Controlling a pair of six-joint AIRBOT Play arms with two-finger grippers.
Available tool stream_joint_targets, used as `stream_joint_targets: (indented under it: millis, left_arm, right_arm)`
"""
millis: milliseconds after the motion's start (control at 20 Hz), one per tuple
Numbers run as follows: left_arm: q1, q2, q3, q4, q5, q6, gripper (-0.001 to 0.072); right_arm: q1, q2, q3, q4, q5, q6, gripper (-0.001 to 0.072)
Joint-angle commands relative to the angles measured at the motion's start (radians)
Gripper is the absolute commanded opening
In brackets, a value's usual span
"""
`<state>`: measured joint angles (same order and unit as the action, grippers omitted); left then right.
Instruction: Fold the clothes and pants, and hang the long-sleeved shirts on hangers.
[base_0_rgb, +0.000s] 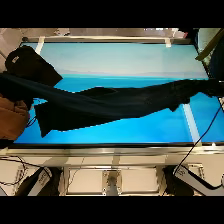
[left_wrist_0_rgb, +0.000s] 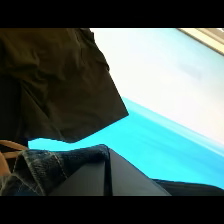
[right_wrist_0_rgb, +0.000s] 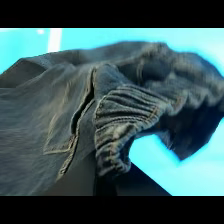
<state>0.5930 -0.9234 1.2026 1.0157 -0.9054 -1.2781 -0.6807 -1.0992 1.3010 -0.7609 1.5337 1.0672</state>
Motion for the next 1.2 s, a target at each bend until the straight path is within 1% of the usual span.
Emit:
stream_joint_targets:
  millis: [0,100,150,250,300,350,450,550,650,750,850,950,1050,1100,1150]
  left_arm:
    - [0.007,0.074,0.003,0.059,-0.001,0.0,0.0009]
    - [0.007,0.073,0.003,0.103,0.0,0.0,0.0008]
    - [0.006,0.056,0.003,0.095,0.002,0.0,0.0007]
    - [-0.02,-0.022,0.003,0.075,0.024,-0.009,0.0007]
    - [-0.039,-0.074,0.003,0.072,0.064,-0.043,0.0007]
    - [-0.065,-0.135,0.003,0.072,0.135,-0.079,0.0007]
    - [-0.122,-0.266,0.034,0.072,0.245,-0.138,0.0007]
    - [-0.193,-0.41,0.119,0.073,0.302,-0.154,0.0007]
    - [-0.262,-0.549,0.214,0.073,0.349,-0.166,0.0007]
    - [-0.307,-0.675,0.296,0.077,0.407,-0.215,0.0007]
    - [-0.321,-0.771,0.362,0.076,0.472,-0.269,0.0007]
    - [-0.324,-0.832,0.417,0.076,0.533,-0.319,0.0007]
    - [-0.325,-0.865,0.458,0.076,0.546,-0.334,0.0009]
    - [-0.325,-0.871,0.466,0.076,0.539,-0.334,0.0033]
    - [-0.325,-0.869,0.466,0.076,0.527,-0.333,0.0343]
  right_arm:
    - [-0.057,0.175,0.039,-0.108,0.099,0.099,0.006]
    - [-0.057,0.243,0.044,-0.16,0.086,0.164,0.0059]
    - [-0.056,0.254,0.042,-0.161,0.056,0.182,0.0058]
    - [-0.047,0.219,0.032,-0.164,-0.014,0.211,0.0058]
    - [-0.047,0.183,0.017,-0.163,-0.046,0.23,0.0057]
    - [-0.047,0.128,0.003,-0.165,-0.075,0.256,0.0057]
    - [-0.045,-0.007,-0.003,-0.145,-0.127,0.301,0.0057]
    - [-0.019,-0.147,-0.003,-0.084,-0.209,0.31,0.0057]
    - [0.042,-0.273,-0.002,-0.046,-0.359,0.31,0.0058]
    - [0.106,-0.381,0.0,-0.012,-0.573,0.313,0.0058]
    - [0.15,-0.473,0.0,0.071,-0.785,0.336,0.0058]
    - [0.182,-0.539,0.0,0.195,-0.954,0.338,0.0058]
    - [0.216,-0.58,0.0,0.286,-1.077,0.336,0.0061]
    - [0.234,-0.589,0.0,0.31,-1.118,0.326,0.0195]
    - [0.248,-0.591,0.001,0.315,-1.154,0.321,0.0554]
